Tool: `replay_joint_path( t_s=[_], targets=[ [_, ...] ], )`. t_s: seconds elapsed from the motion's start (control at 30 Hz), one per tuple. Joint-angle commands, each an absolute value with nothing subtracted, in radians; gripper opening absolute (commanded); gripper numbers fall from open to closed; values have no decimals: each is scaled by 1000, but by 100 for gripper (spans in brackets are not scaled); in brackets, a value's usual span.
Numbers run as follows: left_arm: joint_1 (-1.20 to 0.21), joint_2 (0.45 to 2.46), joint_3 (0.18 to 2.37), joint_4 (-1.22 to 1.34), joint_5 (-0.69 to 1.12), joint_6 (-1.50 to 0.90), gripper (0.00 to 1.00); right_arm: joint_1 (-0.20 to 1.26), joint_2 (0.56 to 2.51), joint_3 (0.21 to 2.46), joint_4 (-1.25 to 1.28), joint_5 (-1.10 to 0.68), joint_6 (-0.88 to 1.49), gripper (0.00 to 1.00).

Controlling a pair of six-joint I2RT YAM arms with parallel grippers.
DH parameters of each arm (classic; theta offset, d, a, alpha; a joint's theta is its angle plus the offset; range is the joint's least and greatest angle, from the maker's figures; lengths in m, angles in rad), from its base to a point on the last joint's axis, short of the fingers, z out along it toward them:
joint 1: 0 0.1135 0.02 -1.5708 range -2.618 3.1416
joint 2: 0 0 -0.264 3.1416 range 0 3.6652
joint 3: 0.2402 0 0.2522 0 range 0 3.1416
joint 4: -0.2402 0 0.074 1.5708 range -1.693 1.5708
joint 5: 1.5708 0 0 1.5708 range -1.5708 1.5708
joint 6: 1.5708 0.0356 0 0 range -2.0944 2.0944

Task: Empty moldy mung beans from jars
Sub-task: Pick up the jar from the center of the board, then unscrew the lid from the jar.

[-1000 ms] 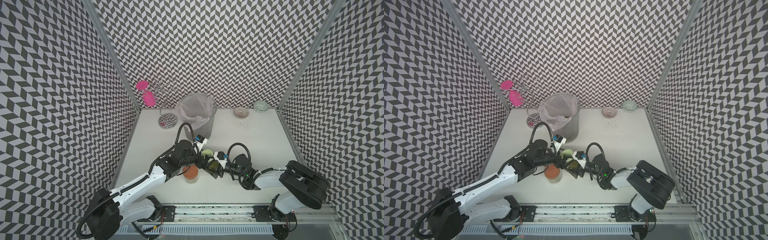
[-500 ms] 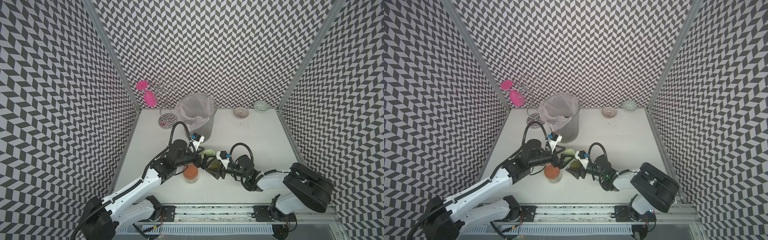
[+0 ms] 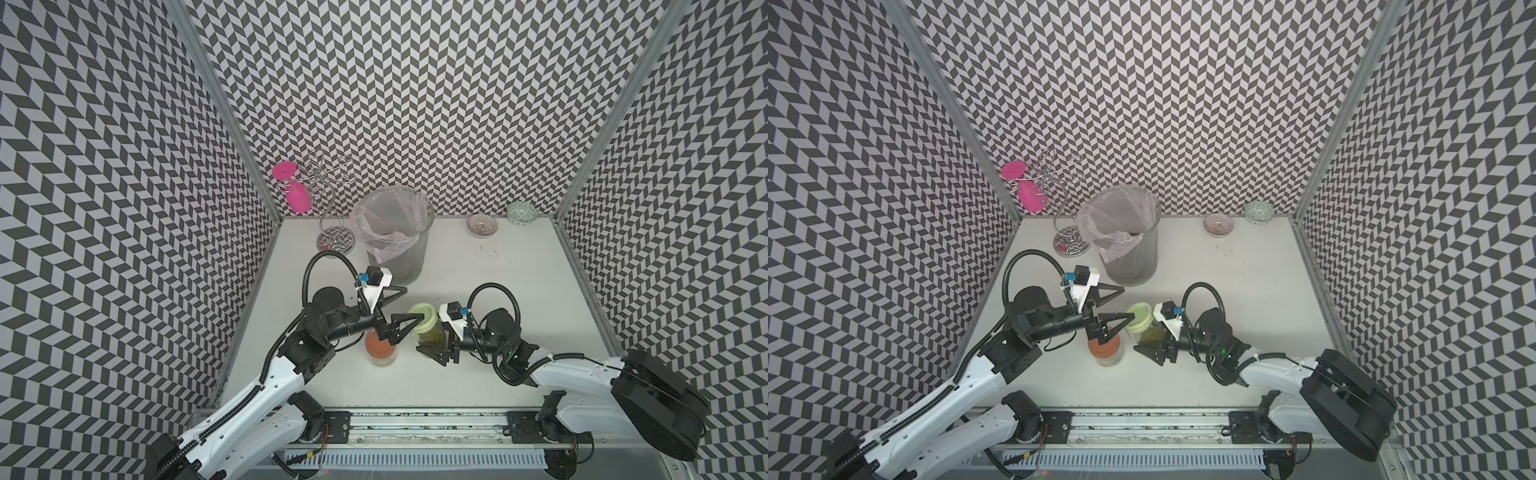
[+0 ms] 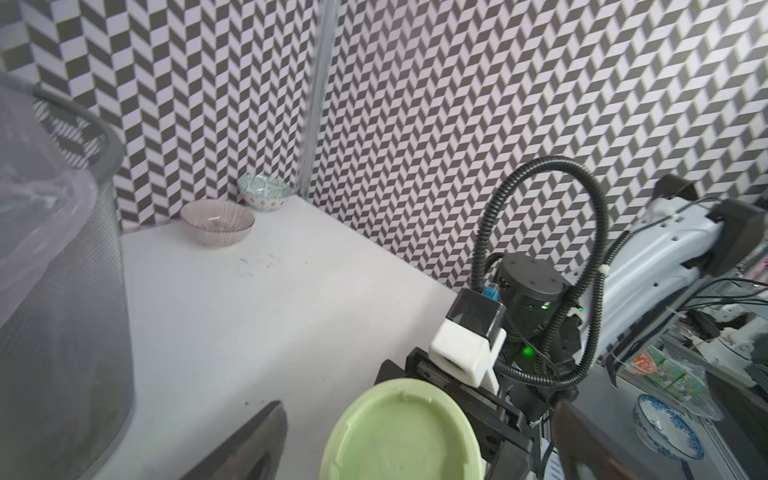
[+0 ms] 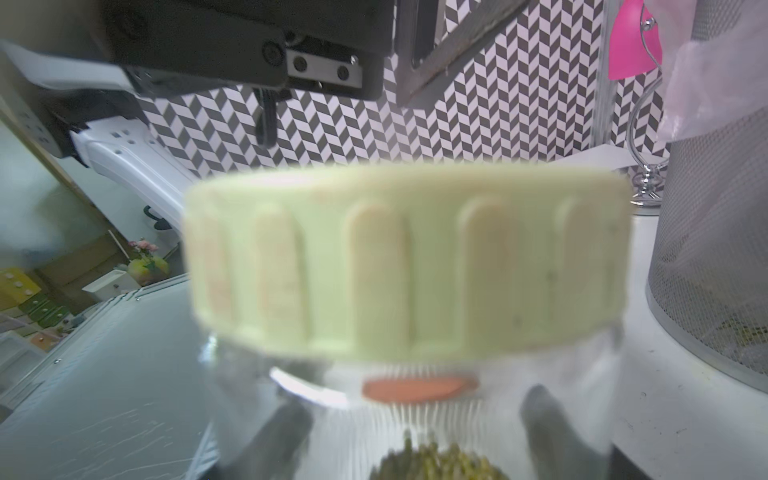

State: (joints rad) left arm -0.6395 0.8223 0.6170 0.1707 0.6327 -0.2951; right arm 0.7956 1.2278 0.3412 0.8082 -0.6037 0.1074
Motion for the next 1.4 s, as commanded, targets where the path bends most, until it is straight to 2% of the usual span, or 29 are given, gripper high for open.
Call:
replay_joint_path(
  t_s=[0.0, 0.27, 0.53, 0.9, 1.37],
  targets=[
    [-636, 819, 561, 352, 799, -257, 100, 760, 1148, 376, 865, -710, 126, 62],
    [-644, 866, 495, 515, 912, -276, 100, 681, 1118, 408, 832, -872, 167, 61],
    [-689, 927, 522, 501, 917, -228, 100, 681, 1162, 466, 799, -999, 167, 64],
    [-693, 1013, 593, 421, 915, -170, 100, 683, 1124, 465, 792, -1000, 176, 64],
    [-692, 1011, 627, 347, 764, -131, 100, 711, 1102, 465, 738, -994, 153, 65]
  ],
)
